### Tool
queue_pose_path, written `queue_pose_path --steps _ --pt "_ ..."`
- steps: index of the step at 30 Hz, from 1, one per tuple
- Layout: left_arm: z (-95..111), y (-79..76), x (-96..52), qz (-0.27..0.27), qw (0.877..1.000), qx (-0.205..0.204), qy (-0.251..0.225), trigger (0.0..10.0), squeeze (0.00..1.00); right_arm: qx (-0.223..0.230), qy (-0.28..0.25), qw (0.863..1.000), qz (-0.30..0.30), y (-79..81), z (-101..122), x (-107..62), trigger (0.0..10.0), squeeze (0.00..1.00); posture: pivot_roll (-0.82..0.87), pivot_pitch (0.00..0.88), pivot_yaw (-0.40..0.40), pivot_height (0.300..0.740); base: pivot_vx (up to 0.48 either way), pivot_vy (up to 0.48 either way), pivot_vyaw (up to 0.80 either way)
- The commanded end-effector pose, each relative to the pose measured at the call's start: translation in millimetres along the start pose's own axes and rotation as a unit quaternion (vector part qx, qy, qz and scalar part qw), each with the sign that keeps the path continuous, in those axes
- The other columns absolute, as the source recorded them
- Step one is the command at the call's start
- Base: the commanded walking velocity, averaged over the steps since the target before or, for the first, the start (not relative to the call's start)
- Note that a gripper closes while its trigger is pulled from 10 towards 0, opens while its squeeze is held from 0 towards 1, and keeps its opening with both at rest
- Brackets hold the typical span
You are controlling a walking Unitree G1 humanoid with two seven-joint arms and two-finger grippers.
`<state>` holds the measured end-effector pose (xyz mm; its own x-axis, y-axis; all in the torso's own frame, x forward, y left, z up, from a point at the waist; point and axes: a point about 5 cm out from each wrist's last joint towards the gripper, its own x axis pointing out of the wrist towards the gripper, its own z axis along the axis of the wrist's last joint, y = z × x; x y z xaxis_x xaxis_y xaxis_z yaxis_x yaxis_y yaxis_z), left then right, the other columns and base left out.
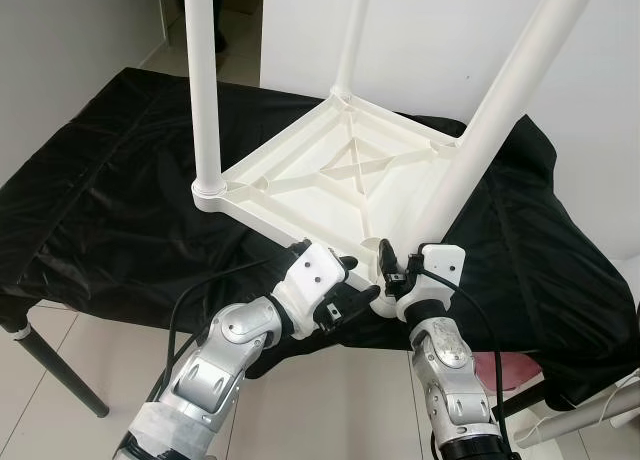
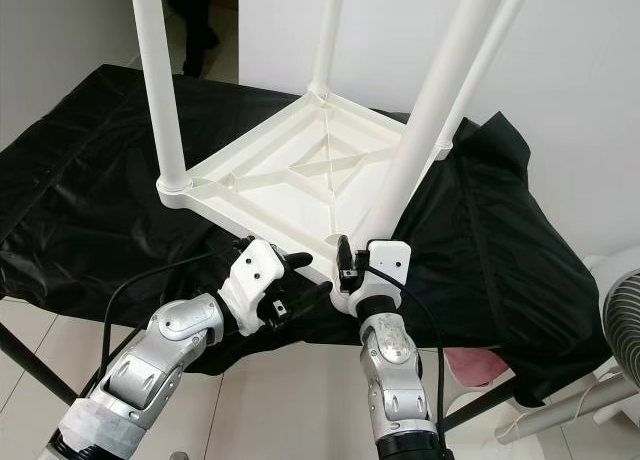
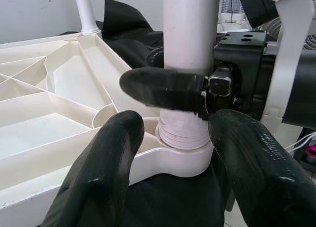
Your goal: Building children table
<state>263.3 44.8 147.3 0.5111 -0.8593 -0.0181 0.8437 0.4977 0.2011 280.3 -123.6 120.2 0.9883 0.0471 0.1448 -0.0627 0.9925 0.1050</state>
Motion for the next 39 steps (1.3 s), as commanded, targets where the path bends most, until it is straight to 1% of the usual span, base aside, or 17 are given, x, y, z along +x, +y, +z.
queue_pose_path --steps 1,4,6,11,12,13,17,18,19,21,22,24,27,30,33,36,39 --pt "-0.4 -3.5 3.4 -0.017 1.0 0.0 0.001 10.0 0.0 0.023 0.012 1.0 -0.009 7.9 -4.6 -3.6 10.0 1.0 0.0 0.0 -0.104 0.74 0.0 0.0 0.0" --pt "-1.5 -3.7 4.0 -0.019 1.0 -0.002 0.003 10.0 0.0 0.025 0.012 1.0 -0.006 7.4 -4.3 -3.5 10.0 1.0 0.0 0.0 -0.102 0.74 0.0 0.0 0.0" --pt "0.2 -5.5 7.4 -0.029 1.0 0.001 0.002 10.0 0.0 0.032 0.005 0.999 0.004 2.7 -1.0 -3.2 10.0 1.0 -0.01 0.0 -0.088 0.74 0.0 0.0 0.0" --pt "3.3 -6.5 9.3 -0.038 0.999 0.007 -0.005 10.0 0.0 0.016 0.004 1.0 0.025 -5.4 0.3 -4.4 10.0 1.0 -0.02 0.0 -0.083 0.74 0.0 0.0 0.0" --pt "3.3 -5.8 9.2 -0.037 0.999 0.006 -0.004 10.0 0.0 0.014 0.007 0.999 0.031 -6.6 -0.1 -4.6 10.0 0.62 -0.03 0.0 -0.072 0.74 0.0 0.0 0.0" --pt "3.2 -5.5 8.6 -0.038 0.999 0.005 -0.004 10.0 0.0 0.01 0.009 0.999 0.043 -7.1 -0.8 -5.7 10.0 0.0 -0.03 0.0 -0.069 0.74 0.0 0.0 0.0" --pt "3.1 -5.8 7.3 -0.04 0.999 0.001 -0.004 10.0 0.0 0.007 0.013 0.998 0.061 -8.3 -2.1 -8.2 10.0 0.0 -0.03 0.0 -0.068 0.74 0.0 0.0 0.0" --pt "2.5 -6.5 5.6 -0.042 0.999 0.0 -0.002 10.0 0.0 0.008 0.011 0.997 0.082 -9.9 -1.7 -10.5 10.0 0.0 -0.02 0.0 -0.068 0.74 0.0 0.0 0.0" --pt "2.5 -6.5 5.6 -0.042 0.999 0.0 -0.002 10.0 0.0 0.008 0.011 0.997 0.082 -9.9 -1.7 -10.5 10.0 0.0 -0.02 0.0 -0.068 0.74 0.0 0.0 0.0" --pt "2.0 -7.2 2.5 -0.047 0.999 -0.001 0.0 10.0 0.0 0.01 0.009 0.992 0.122 -13.2 -1.0 -14.0 10.0 0.0 -0.02 0.0 -0.068 0.74 0.0 0.0 0.0" --pt "2.0 -7.2 2.5 -0.047 0.999 -0.001 0.0 10.0 0.0 0.01 0.009 0.992 0.122 -13.2 -1.0 -14.0 10.0 0.0 -0.02 0.0 -0.068 0.74 0.0 0.0 0.0" --pt "1.6 -8.3 0.3 -0.052 0.999 -0.003 0.002 10.0 0.0 0.003 0.01 0.989 0.15 -17.7 -0.4 -15.4 10.0 0.0 -0.02 0.0 -0.068 0.74 0.0 0.0 0.0" --pt "0.2 -8.2 -0.4 -0.054 0.999 -0.005 0.004 10.0 0.0 -0.005 0.013 0.986 0.165 -21.9 -0.9 -14.3 10.0 0.0 -0.01 0.0 -0.07 0.74 0.0 0.0 0.0" --pt "1.3 -8.0 -0.4 -0.058 0.998 0.003 0.006 10.0 0.0 -0.011 0.01 0.984 0.175 -25.6 1.6 -10.6 10.0 0.0 -0.01 0.0 -0.069 0.74 0.0 0.0 0.0" --pt "0.1 -10.8 -2.4 -0.058 0.998 -0.009 0.006 10.0 0.0 -0.018 0.016 0.976 0.215 -30.2 3.3 -9.6 10.0 0.0 0.0 0.0 -0.071 0.74 0.0 0.0 0.0" --pt "0.0 -11.5 -2.6 -0.058 0.998 -0.011 0.006 10.0 0.0 -0.018 0.016 0.974 0.224 -32.5 4.2 -8.3 10.0 0.0 0.0 0.0 -0.071 0.74 0.0 0.0 0.0" --pt "0.0 -10.3 -2.9 -0.061 0.998 -0.009 0.008 10.0 0.0 -0.036 0.022 0.958 0.283 -39.8 7.6 -2.5 10.0 0.0 0.0 0.0 -0.07 0.74 0.0 0.0 0.0"
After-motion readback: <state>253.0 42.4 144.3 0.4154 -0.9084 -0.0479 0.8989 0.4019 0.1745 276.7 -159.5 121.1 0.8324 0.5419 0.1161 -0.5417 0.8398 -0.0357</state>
